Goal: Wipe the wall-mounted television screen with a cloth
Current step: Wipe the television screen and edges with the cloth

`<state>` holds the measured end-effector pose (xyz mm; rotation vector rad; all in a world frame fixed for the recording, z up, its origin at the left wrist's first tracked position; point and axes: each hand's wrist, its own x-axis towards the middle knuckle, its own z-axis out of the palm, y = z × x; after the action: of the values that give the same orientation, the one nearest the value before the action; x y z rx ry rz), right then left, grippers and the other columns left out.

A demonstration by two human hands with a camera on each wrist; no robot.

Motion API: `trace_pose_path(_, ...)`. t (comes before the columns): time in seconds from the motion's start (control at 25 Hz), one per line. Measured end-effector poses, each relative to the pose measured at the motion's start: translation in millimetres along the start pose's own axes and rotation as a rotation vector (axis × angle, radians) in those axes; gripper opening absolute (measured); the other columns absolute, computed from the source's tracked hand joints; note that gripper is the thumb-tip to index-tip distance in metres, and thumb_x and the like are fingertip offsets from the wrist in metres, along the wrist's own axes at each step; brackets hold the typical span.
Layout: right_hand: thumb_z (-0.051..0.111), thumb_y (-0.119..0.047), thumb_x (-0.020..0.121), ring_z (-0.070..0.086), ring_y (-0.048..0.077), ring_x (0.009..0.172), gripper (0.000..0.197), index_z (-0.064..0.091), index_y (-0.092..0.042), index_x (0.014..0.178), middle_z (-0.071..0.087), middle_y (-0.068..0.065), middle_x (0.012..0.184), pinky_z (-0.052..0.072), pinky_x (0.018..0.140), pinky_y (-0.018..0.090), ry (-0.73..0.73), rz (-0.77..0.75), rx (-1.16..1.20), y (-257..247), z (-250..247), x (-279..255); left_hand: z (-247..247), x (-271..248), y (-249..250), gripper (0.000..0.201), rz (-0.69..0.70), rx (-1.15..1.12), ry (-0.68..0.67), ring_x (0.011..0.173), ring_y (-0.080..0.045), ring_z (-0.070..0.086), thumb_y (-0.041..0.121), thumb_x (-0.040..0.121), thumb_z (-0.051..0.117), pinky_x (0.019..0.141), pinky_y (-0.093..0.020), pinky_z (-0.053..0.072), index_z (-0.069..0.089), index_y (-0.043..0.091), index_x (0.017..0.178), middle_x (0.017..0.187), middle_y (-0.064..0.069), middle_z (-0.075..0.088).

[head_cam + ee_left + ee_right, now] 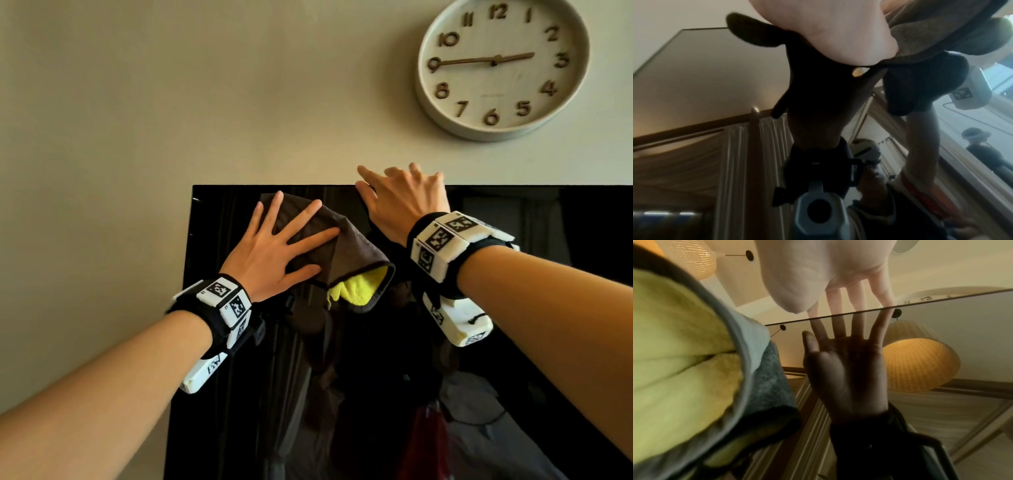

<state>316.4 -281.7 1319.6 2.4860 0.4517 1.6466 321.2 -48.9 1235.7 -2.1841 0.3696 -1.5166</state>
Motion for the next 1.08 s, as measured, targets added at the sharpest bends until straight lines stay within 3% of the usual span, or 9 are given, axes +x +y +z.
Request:
trace_pose_path(0.2, 0.02, -0.05, 0.101, 0.059, 0.034, 0.105, 0.045, 0.038, -0.035, 0.14, 0.068, 0.006, 0.108, 0.043, 0.093, 0.054, -0.015, 0.033, -0.002, -30, 6, 10, 13, -20, -66, 0.064, 0.043, 0.01, -0.001, 0.151, -0.051, 0.004, 0.071, 0.096, 0.011, 0.118, -0.067, 0.018, 0.001, 0.05, 0.156, 0.17, 0.004, -0.001)
trace_pose_path(0.32, 0.022, -0.05, 0.101, 0.062, 0.033, 0.096, 0.043, 0.042, -0.034, 0.136, 0.069, 0.006, 0.102, 0.046, 0.089, 0.051, 0.023, 0.038, -0.015, -26, 9, 6, 12, -19, -59, 0.062, -0.003, -0.027, 0.006, 0.15, -0.052, 0.005, 0.069, 0.097, 0.009, 0.117, -0.068, 0.017, 0.008, 0.049, 0.156, 0.17, 0.002, 0.005)
trace_pose_path(0.48, 0.024, -0.054, 0.099, 0.062, 0.034, 0.097, 0.044, 0.045, -0.036, 0.133, 0.07, 0.004, 0.106, 0.044, 0.089, 0.051, 0.049, 0.077, -0.006, -34, 8, 6, 17, -26, -71, 0.062, 0.112, 0.015, 0.048, 0.151, -0.049, 0.009, 0.067, 0.098, 0.025, 0.12, -0.064, 0.017, 0.014, 0.049, 0.156, 0.169, 0.003, 0.009)
trace_pose_path(0.56, 0.024, -0.054, 0.099, 0.063, 0.035, 0.095, 0.045, 0.048, -0.035, 0.132, 0.07, 0.004, 0.103, 0.045, 0.087, 0.05, 0.06, 0.09, -0.018, -37, 6, 4, 18, -34, -86, 0.063, 0.036, -0.03, 0.056, 0.151, -0.048, 0.009, 0.067, 0.097, 0.029, 0.119, -0.064, 0.019, 0.016, 0.049, 0.156, 0.169, 0.004, 0.009)
trace_pose_path(0.64, 0.024, -0.053, 0.099, 0.063, 0.035, 0.092, 0.044, 0.051, -0.035, 0.13, 0.07, 0.006, 0.1, 0.044, 0.086, 0.049, 0.062, 0.116, -0.017, -38, 2, 3, 18, -43, -76, 0.064, -0.029, -0.067, 0.057, 0.15, -0.051, 0.008, 0.066, 0.096, 0.03, 0.118, -0.066, 0.019, 0.016, 0.048, 0.156, 0.169, 0.002, 0.009)
trace_pose_path(0.8, 0.025, -0.05, 0.101, 0.062, 0.037, 0.087, 0.043, 0.056, -0.031, 0.125, 0.069, 0.01, 0.094, 0.045, 0.085, 0.049, 0.062, 0.12, -0.022, -43, 0, 3, 27, -65, -33, 0.063, 0.108, -0.067, 0.073, 0.15, -0.052, 0.01, 0.066, 0.097, 0.033, 0.119, -0.066, 0.017, 0.018, 0.048, 0.156, 0.169, 0.001, 0.011)
trace_pose_path(0.88, 0.025, -0.05, 0.101, 0.062, 0.038, 0.092, 0.044, 0.054, -0.031, 0.128, 0.069, 0.011, 0.1, 0.044, 0.09, 0.053, 0.034, 0.139, -0.009, -43, 1, 3, 30, -69, -32, 0.063, 0.062, -0.074, 0.087, 0.15, -0.051, 0.012, 0.067, 0.098, 0.031, 0.119, -0.065, 0.018, 0.02, 0.046, 0.156, 0.169, 0.001, 0.012)
trace_pose_path(1.0, 0.026, -0.051, 0.1, 0.046, 0.044, 0.125, 0.047, 0.045, -0.033, 0.139, 0.056, 0.01, 0.134, 0.028, 0.106, 0.064, 0.029, 0.17, 0.114, -53, -1, 2, 27, -60, -16, 0.065, -0.097, -0.144, 0.072, 0.15, -0.052, 0.007, 0.068, 0.097, 0.03, 0.119, -0.066, 0.014, 0.018, 0.045, 0.157, 0.169, 0.0, 0.009)
trace_pose_path(1.08, 0.032, -0.043, 0.102, 0.035, 0.04, 0.136, 0.047, 0.042, -0.024, 0.143, 0.046, 0.009, 0.146, 0.024, 0.11, 0.062, 0.178, 0.011, 0.21, -78, -2, -10, 26, -48, 0, 0.066, -0.12, -0.161, 0.07, 0.15, -0.052, 0.006, 0.068, 0.096, 0.03, 0.119, -0.066, 0.015, 0.019, 0.044, 0.157, 0.169, -0.001, 0.01)
